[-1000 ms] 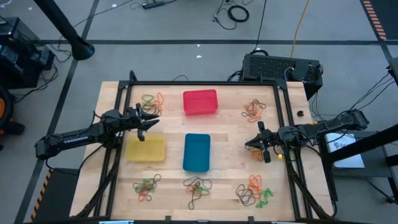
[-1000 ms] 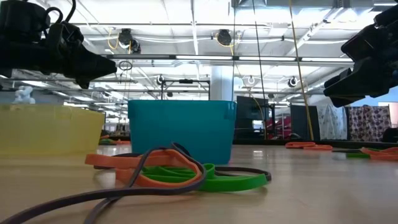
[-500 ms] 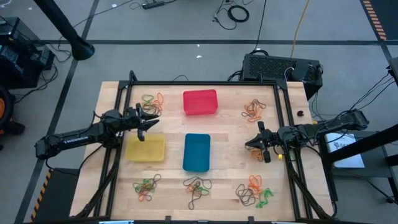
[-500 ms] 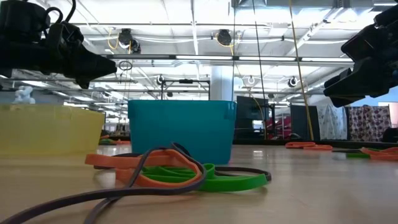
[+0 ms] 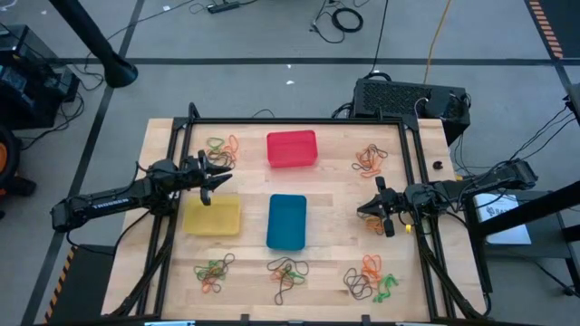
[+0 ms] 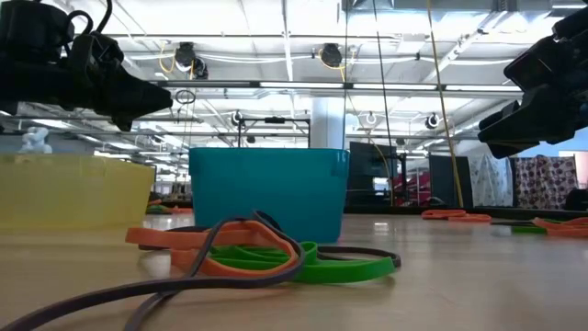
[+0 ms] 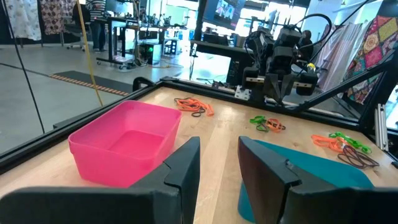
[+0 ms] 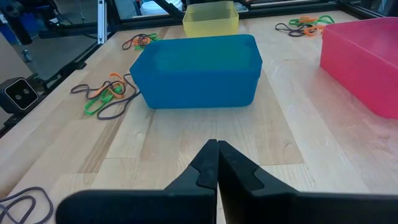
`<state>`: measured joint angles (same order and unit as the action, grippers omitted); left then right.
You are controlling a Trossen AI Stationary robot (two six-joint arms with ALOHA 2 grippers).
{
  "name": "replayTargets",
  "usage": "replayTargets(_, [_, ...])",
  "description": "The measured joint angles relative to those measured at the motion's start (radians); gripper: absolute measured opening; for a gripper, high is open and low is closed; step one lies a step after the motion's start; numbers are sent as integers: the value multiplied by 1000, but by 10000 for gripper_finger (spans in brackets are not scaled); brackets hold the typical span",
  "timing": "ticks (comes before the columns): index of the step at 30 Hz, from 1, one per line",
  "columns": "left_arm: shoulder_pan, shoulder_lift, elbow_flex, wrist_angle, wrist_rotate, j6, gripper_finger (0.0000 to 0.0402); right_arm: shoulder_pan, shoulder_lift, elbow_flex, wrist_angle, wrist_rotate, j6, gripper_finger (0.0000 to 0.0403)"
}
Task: Sort rubber bands into baskets
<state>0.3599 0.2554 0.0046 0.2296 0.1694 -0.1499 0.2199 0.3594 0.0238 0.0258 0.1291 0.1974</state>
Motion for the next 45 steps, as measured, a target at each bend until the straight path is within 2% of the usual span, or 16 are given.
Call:
replayTargets(20, [0,0,0,0,0,0,115,-3,0,0,30,4,-26,0])
replayTargets(25, [0,0,0,0,0,0,115,-2,2,0,177,1,49,0])
replayTargets(28, [0,0,0,0,0,-36,115,-2,2,0,250,1,3,0])
replayTargets(32, [0,0,0,1,0,-202,115,-2,14,0,363,1,-59,0])
replayTargets(35, [0,0,0,10,-1,-208,115,-2,34,1,444,2,-110,0])
replayTargets(37, [0,0,0,12,-1,-209,115,-2,51,1,483,41,-115,0])
replayTargets(41, [0,0,0,25,-1,-210,115,-4,78,1,545,269,-156,0])
replayTargets(45, [0,0,0,26,-2,-210,115,-13,97,3,640,310,-317,0])
